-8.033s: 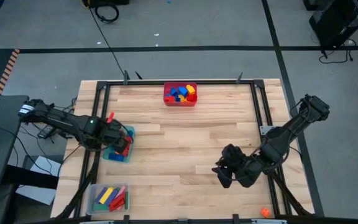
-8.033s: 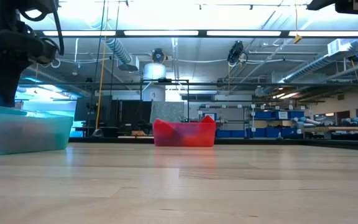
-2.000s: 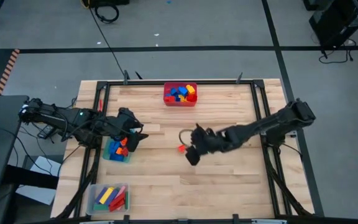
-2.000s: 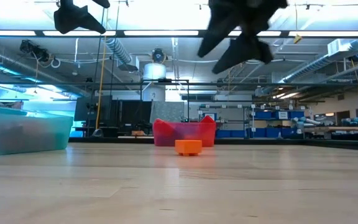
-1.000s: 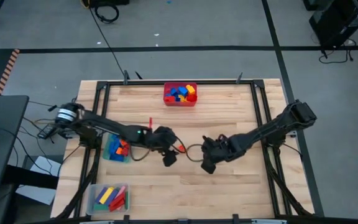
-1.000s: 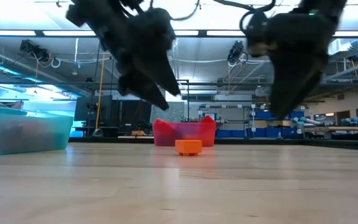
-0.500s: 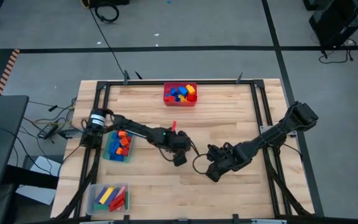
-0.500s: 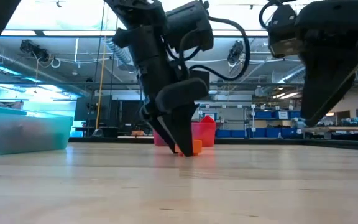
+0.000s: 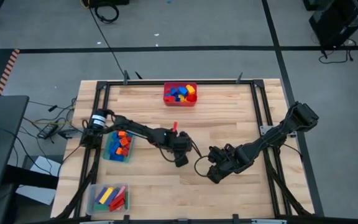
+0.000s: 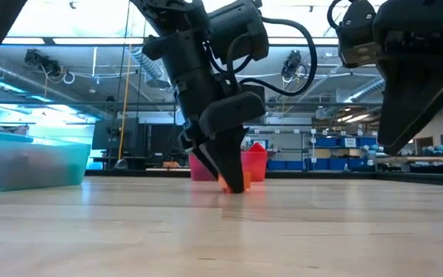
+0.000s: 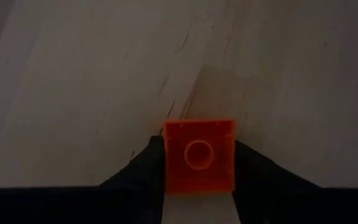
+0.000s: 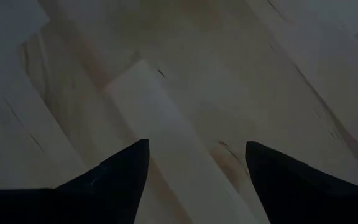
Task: Sort blocks by size
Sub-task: Put the orange 4 studded building block into the teal bin
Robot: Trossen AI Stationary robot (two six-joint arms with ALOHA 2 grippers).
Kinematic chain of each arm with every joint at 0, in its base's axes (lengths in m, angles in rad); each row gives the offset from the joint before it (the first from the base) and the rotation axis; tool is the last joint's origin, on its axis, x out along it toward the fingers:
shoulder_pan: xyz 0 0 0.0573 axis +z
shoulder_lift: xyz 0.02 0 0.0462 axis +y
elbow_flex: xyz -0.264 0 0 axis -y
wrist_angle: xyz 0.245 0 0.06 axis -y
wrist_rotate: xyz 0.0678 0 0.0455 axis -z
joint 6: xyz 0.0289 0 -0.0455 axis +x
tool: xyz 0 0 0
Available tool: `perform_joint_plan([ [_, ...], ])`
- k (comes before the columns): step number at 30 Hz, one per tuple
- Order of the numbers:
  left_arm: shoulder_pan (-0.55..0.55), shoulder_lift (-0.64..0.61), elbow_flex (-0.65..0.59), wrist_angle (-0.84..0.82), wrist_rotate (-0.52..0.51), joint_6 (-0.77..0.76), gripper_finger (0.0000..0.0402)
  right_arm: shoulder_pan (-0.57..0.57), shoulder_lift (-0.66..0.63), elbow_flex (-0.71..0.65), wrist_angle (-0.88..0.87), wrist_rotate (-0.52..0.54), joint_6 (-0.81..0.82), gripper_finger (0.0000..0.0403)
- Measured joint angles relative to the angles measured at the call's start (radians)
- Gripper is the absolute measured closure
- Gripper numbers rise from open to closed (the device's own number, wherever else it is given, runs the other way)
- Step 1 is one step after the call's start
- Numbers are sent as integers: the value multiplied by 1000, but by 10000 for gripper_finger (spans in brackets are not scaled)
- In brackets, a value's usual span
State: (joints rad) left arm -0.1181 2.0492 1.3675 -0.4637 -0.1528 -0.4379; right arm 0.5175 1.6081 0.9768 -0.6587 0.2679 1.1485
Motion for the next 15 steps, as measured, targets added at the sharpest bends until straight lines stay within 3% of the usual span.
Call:
perform_joint_plan([
  [7,-13,-121,-18,-26,13,-43,263,0,0,0,-1,2,-7,125],
  [15,-47,-382,-166,-183,-17,-207,253,0,0,0,-1,3,-26,126],
])
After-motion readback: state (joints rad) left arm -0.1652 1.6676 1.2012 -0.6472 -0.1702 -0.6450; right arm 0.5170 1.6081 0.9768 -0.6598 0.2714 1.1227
